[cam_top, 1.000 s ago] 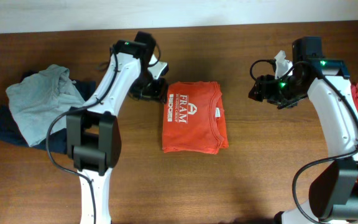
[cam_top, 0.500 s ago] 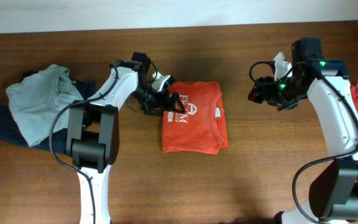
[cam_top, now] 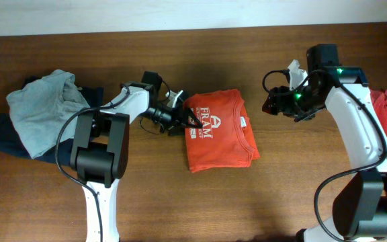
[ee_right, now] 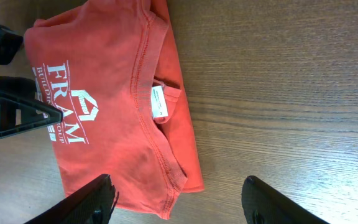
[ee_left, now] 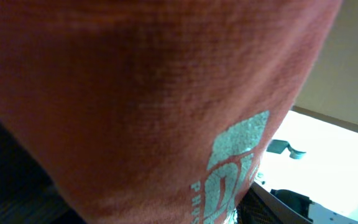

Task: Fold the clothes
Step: 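Grasp the folded orange shirt from both sides with both grippers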

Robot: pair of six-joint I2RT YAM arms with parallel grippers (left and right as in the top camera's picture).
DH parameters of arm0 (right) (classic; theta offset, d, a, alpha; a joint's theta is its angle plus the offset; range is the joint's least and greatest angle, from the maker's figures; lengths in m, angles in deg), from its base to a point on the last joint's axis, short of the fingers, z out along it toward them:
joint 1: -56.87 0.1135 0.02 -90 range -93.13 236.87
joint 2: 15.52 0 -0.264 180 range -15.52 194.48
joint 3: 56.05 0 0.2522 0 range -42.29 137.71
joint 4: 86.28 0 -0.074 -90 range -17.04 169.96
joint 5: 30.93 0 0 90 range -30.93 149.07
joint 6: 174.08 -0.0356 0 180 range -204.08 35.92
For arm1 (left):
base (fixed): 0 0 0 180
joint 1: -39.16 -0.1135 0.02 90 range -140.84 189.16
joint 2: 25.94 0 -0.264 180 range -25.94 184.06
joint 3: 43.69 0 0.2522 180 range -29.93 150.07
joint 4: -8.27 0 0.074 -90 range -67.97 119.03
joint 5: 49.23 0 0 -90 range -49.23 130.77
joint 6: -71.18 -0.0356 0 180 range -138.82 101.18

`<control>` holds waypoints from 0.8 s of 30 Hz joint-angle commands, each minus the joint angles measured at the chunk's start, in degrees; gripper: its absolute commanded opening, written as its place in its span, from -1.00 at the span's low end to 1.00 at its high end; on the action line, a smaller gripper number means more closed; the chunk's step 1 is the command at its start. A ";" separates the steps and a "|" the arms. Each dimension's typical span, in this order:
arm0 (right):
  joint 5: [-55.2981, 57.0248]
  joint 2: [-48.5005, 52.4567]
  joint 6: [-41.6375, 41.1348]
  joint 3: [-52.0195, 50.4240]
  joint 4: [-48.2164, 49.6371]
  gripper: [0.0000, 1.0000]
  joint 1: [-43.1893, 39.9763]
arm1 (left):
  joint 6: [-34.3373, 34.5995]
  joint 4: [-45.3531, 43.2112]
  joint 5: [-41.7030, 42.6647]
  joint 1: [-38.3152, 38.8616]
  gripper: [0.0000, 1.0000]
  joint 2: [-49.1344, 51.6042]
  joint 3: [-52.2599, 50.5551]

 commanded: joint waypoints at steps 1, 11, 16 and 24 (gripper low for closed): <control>-1.22 0.55 -0.24 -0.48 0.20 0.41 0.44 | 1.25 -1.97 -5.16 0.59 0.17 3.02 -2.27; -1.38 8.94 1.07 -1.57 6.03 -0.86 7.85 | 3.32 -3.06 -4.85 0.55 0.30 3.02 -2.27; -3.41 15.76 1.18 -1.60 9.05 -0.92 9.03 | 3.32 -2.89 -4.79 0.55 0.32 3.02 -2.27; -7.02 24.28 5.51 -1.62 10.29 -0.92 9.77 | 3.30 -2.93 -3.76 0.55 0.42 3.02 -2.27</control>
